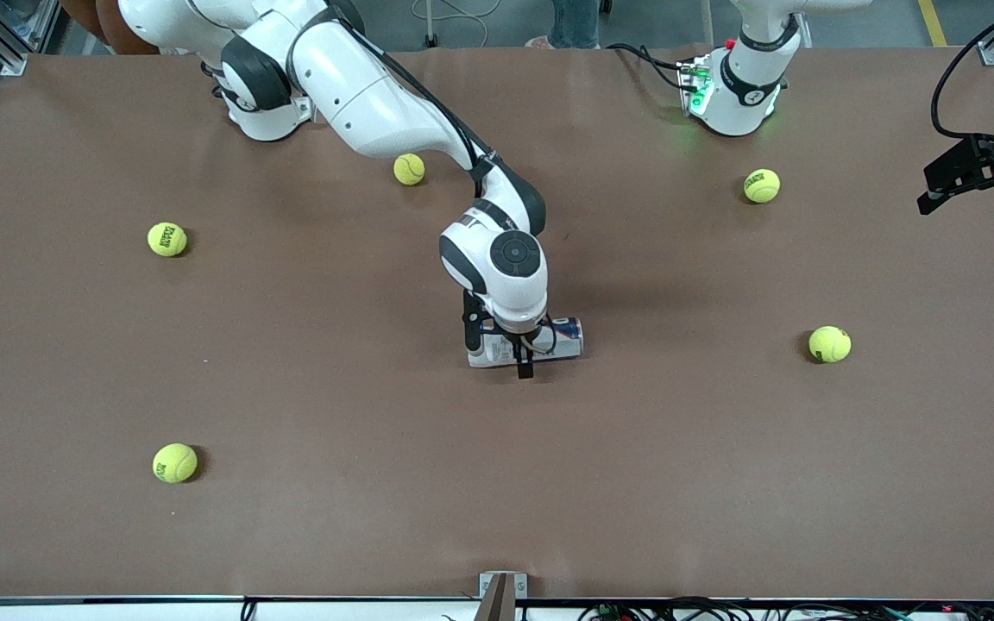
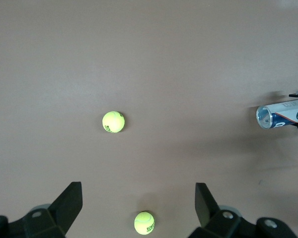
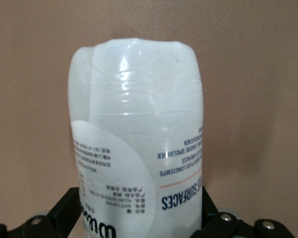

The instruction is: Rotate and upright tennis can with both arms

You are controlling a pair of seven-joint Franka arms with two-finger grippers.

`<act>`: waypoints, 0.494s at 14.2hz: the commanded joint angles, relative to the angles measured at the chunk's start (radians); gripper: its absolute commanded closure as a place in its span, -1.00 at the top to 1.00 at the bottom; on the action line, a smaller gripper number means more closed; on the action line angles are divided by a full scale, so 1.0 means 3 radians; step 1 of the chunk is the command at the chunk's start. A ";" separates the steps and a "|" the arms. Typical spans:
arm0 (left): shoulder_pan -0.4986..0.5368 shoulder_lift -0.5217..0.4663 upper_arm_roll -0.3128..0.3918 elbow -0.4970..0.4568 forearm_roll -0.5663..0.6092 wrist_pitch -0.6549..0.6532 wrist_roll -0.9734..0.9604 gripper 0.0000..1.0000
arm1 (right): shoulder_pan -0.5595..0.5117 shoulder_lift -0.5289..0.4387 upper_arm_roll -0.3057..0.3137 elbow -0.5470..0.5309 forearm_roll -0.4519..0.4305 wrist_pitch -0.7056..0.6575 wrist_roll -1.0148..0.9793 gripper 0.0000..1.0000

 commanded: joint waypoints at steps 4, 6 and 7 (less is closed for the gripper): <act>0.0010 -0.0009 -0.0006 0.0019 0.0001 0.0004 -0.0001 1.00 | 0.0044 0.0011 -0.0032 0.0164 -0.0041 -0.0243 0.0077 1.00; 0.0010 -0.0009 -0.0006 0.0019 0.0001 0.0004 -0.0001 1.00 | 0.0039 -0.0019 -0.0027 0.0240 -0.0036 -0.0391 0.0077 1.00; 0.0010 -0.0009 -0.0006 0.0019 0.0001 0.0004 -0.0001 1.00 | 0.0034 -0.0050 -0.0017 0.0251 -0.0036 -0.0453 0.0072 1.00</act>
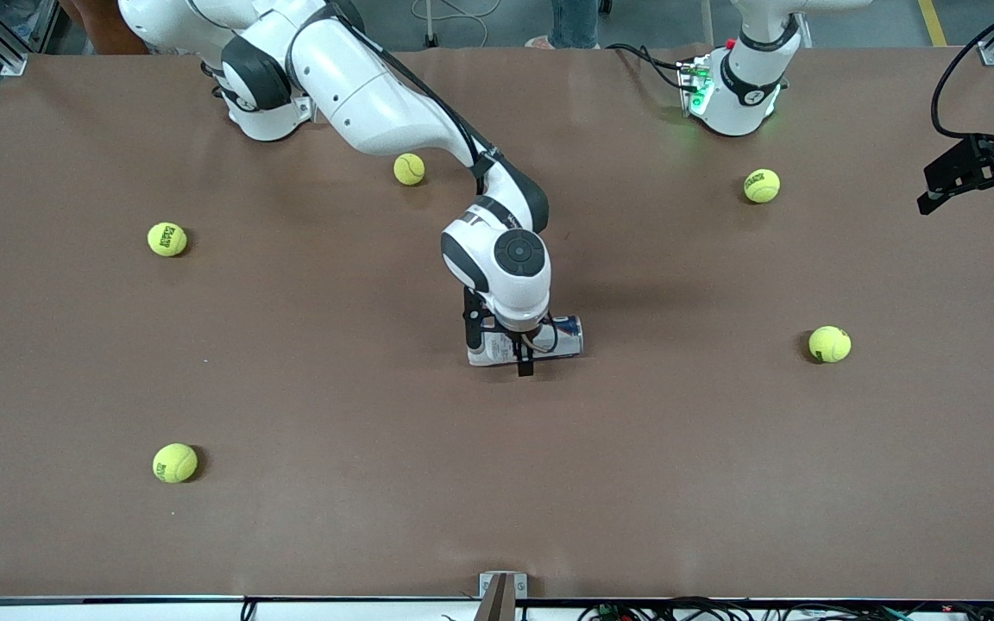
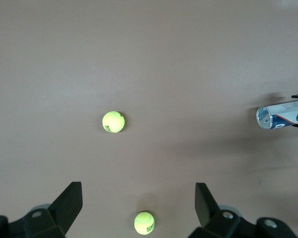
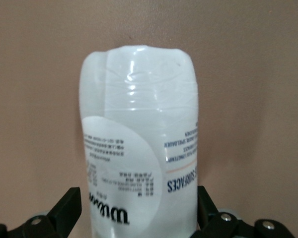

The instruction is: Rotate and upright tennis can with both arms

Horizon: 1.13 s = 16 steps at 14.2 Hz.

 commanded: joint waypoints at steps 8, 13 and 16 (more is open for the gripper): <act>0.0010 -0.0009 -0.0006 0.0019 0.0001 0.0004 -0.0001 1.00 | -0.0083 -0.0271 0.0121 0.0257 0.0015 -0.0589 0.0056 1.00; 0.0010 -0.0009 -0.0006 0.0019 0.0001 0.0004 -0.0001 1.00 | -0.0471 -0.0466 0.0377 0.0252 0.0015 -0.0906 -0.0408 1.00; 0.0015 -0.0009 -0.0006 0.0019 0.0001 0.0004 -0.0001 1.00 | -0.0635 -0.0563 0.0392 0.0252 0.0015 -0.1130 -0.0984 1.00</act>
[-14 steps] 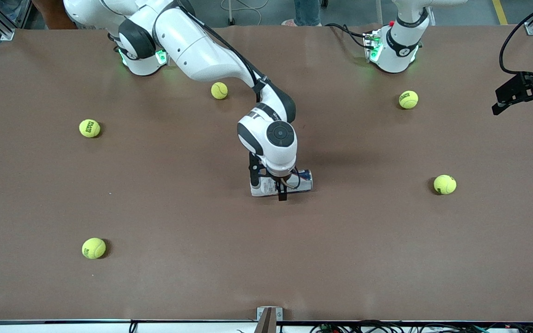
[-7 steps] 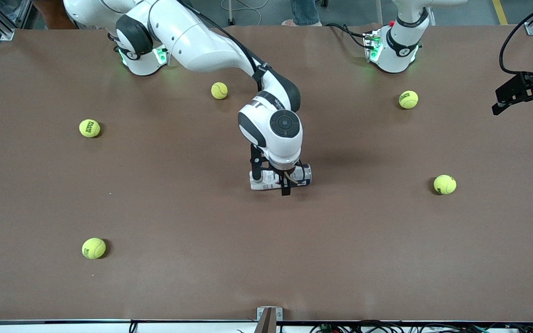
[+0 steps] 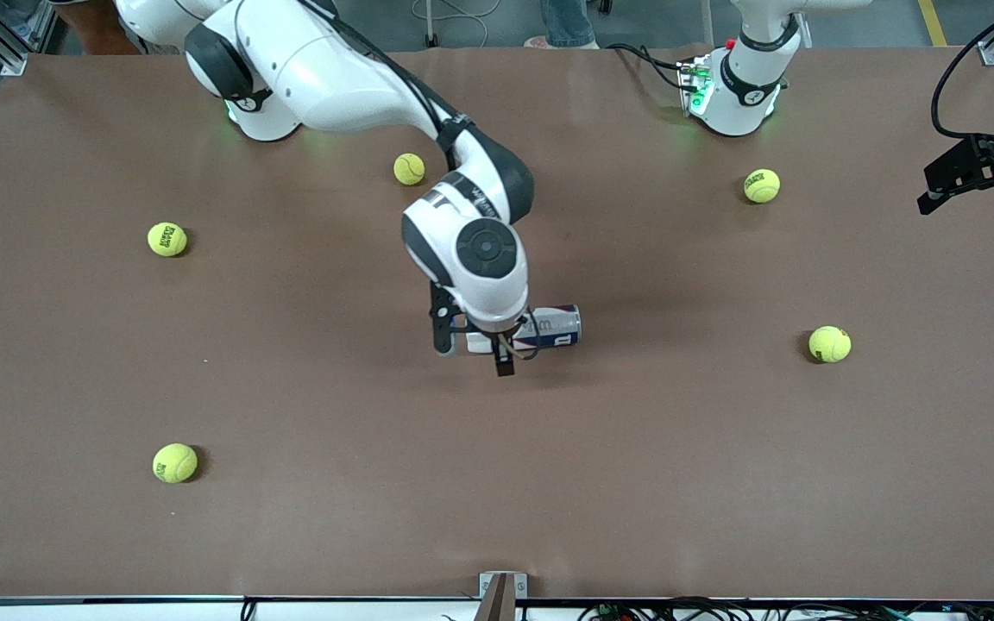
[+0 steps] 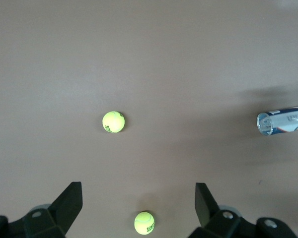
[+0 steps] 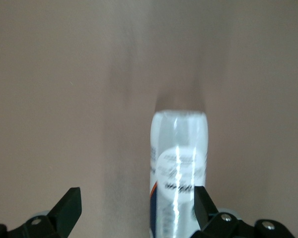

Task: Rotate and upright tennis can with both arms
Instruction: 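Open the right gripper and withdraw it while the left gripper approaches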

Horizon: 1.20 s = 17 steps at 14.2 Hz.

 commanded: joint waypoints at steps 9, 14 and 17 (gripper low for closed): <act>-0.0164 0.0322 -0.0052 -0.0001 -0.0192 -0.0021 -0.0077 1.00 | -0.0913 -0.0442 0.0035 -0.0112 -0.0035 -0.0869 -0.3409 1.00; -0.0609 0.0813 -0.0175 0.0014 -0.0249 -0.0021 -0.0717 1.00 | -0.1389 -0.0616 -0.0011 -0.0158 -0.0254 -0.1212 -0.5087 1.00; -0.0712 0.1247 -0.0185 -0.0001 -0.0732 0.0086 -0.0855 1.00 | -0.1701 -0.0917 -0.0006 -0.0479 -0.0362 -0.1274 -0.5763 1.00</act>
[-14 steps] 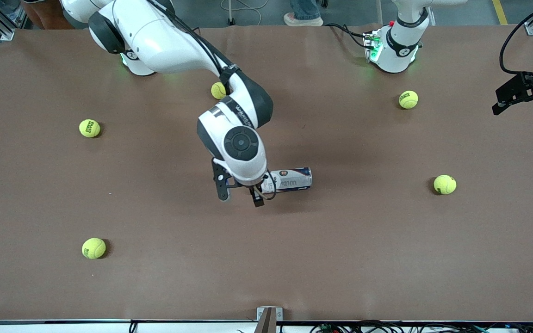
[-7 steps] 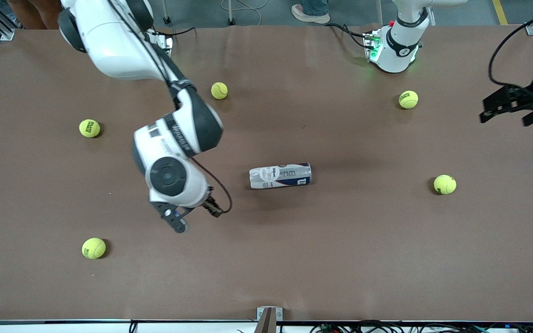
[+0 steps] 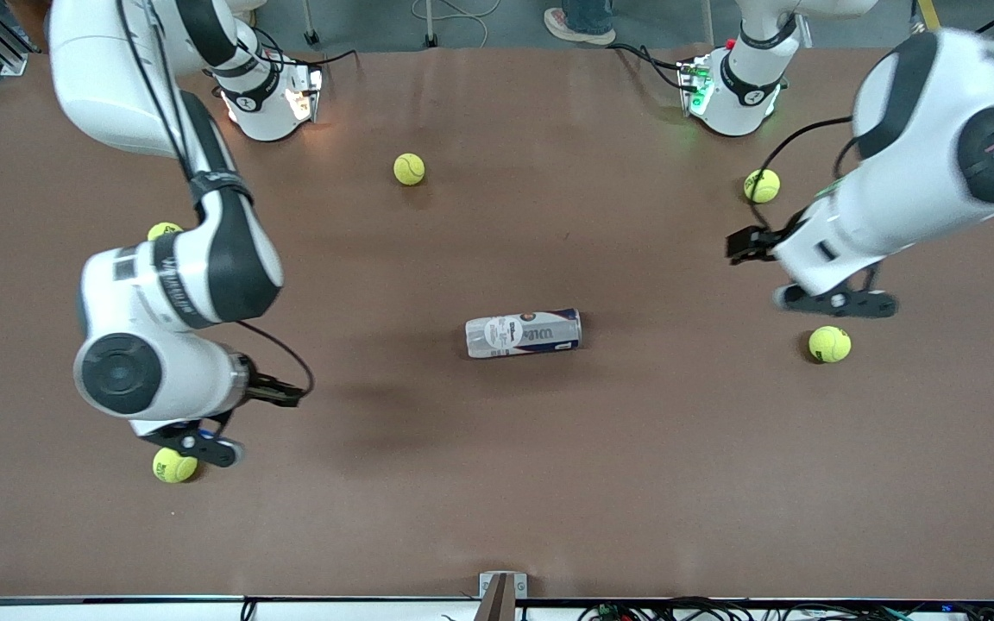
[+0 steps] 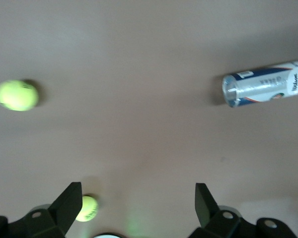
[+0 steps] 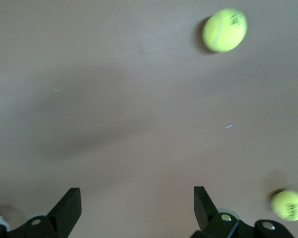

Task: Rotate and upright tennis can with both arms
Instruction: 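Open the right gripper and withdraw it while the left gripper approaches, then grasp the can's open end with the left gripper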

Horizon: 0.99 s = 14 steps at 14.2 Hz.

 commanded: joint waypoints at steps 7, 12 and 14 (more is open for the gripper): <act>0.0030 0.0676 -0.0013 -0.0559 -0.1565 0.1234 0.0166 1.00 | -0.0745 -0.1526 0.0046 -0.1961 -0.0082 0.0581 -0.1395 1.00; 0.0015 0.0732 -0.0013 -0.1128 -0.3033 0.1870 0.1213 1.00 | -0.0924 -0.1829 0.0061 -0.2100 -0.0062 0.0535 -0.1395 1.00; -0.0001 0.0813 -0.0018 -0.1281 -0.3615 0.1967 0.1688 1.00 | -0.0934 -0.1814 0.0066 -0.1978 -0.0062 0.0479 -0.1394 1.00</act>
